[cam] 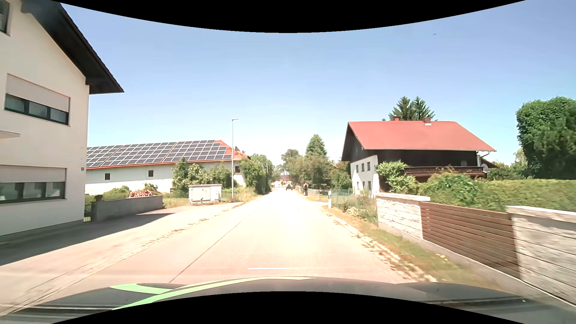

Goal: Follow the waypoints while adhering to traffic rules and regulations

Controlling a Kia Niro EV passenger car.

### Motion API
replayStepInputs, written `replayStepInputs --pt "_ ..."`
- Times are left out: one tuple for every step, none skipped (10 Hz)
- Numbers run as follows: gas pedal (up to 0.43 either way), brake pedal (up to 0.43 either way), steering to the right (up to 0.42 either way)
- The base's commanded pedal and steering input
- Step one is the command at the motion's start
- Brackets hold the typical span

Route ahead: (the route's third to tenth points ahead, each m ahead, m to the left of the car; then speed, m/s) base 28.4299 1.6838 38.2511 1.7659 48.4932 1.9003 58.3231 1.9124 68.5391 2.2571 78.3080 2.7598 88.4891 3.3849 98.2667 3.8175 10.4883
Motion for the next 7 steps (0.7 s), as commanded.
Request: replayStepInputs --pt "0.039 0.0 0.002" --pt "0.039 0.0 0.0" --pt "0.039 0.0 -0.001" --pt "0.047 0.0 -0.003" --pt "0.059 0.0 -0.004" --pt "0.067 0.0 -0.008" --pt "0.067 0.0 -0.008"
